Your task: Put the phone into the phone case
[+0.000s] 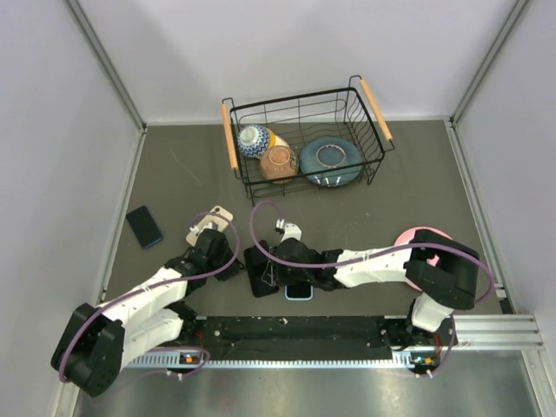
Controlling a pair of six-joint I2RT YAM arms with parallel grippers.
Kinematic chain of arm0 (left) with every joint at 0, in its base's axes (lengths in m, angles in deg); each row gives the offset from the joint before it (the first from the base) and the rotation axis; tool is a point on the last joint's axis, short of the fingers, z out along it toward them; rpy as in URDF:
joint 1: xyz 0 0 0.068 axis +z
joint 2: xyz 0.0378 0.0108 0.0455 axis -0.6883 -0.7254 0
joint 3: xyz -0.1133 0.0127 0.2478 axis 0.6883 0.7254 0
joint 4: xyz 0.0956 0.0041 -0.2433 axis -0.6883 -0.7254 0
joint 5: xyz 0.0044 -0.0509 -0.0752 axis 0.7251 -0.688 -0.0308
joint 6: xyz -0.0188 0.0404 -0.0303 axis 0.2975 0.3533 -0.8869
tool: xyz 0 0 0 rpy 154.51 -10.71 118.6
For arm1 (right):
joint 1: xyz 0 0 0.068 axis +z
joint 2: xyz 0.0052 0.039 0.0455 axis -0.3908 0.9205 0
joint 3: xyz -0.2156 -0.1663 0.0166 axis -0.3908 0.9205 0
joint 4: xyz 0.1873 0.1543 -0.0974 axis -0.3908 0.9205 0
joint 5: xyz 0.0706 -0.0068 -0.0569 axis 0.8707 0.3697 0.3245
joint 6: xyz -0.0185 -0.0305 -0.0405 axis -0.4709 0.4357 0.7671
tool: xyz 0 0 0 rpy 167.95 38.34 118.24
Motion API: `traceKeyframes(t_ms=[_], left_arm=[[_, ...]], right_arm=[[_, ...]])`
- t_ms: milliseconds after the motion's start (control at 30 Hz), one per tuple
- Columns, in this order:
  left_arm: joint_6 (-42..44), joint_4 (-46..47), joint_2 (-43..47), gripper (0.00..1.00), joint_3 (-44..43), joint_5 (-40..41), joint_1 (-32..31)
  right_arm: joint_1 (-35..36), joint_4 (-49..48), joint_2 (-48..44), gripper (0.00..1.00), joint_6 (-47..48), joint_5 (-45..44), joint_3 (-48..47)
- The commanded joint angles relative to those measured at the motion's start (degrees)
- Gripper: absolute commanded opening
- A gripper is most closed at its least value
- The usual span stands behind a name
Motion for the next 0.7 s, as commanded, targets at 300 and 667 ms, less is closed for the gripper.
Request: traceKeyframes(t_ms=[300,667], left_arm=[[2.22,-0.04,-2.32,0.0,0.03,0.12,0.14],[-0.59,1.99,-0.75,0.0,3.28,-4.9,0.06]], right_arm=[[-1.16,-10.78,3.67,0.08,-0.7,5.2,0.75],[-2.83,-11.76,6.22,0.08,-8.97,6.17,1.9]])
